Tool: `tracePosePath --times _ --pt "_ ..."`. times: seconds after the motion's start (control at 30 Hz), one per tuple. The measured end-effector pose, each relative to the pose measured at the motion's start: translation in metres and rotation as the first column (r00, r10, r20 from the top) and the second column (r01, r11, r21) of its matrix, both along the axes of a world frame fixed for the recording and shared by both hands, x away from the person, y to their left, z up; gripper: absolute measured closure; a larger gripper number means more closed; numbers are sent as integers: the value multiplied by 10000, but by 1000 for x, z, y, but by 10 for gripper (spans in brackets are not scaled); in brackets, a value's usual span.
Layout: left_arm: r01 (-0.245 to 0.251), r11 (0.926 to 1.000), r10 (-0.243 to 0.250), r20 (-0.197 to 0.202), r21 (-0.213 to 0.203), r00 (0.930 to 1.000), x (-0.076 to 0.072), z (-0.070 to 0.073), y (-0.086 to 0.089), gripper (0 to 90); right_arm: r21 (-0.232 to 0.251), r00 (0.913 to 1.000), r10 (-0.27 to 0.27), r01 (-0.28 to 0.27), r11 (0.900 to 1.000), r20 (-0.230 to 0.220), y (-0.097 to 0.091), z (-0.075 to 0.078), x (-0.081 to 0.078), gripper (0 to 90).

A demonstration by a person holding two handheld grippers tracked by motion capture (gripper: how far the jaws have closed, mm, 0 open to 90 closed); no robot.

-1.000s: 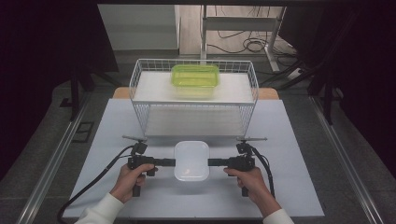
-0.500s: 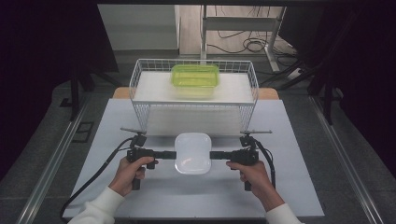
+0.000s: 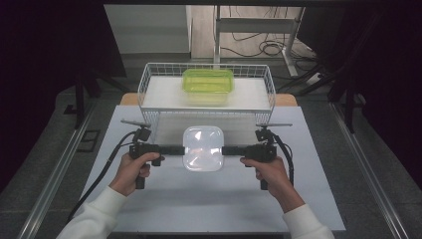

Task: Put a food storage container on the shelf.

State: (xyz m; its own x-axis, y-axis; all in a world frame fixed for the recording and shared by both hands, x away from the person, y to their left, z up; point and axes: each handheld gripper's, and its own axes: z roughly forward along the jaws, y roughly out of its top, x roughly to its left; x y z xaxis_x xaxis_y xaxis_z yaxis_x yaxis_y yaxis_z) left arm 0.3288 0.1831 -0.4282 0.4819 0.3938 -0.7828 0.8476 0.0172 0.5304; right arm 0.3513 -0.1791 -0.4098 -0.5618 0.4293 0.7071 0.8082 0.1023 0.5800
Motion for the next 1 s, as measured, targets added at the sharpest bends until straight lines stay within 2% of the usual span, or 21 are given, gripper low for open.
tracePosePath --times 0.3,0.63,0.73,0.77,1.0 --pt "21 9999 -16 340 -132 9994 5 19 1 811 -10 9991 25 -24 10000 413 1 24 5 796" --pt "-7 9999 15 764 -108 9971 14 50 1 812 37 9963 -64 61 10000 859 1 48 12 794" --pt "30 9999 -21 834 -104 9965 16 55 1 813 43 9958 -116 113 9999 908 1 52 13 794" --pt "44 9999 -34 916 -106 9958 18 62 1 813 88 9954 -145 137 9999 952 0 57 16 793" --pt "60 9999 -46 1144 -118 9934 26 82 0 816 202 9928 -186 164 9997 1184 -1 73 21 792"
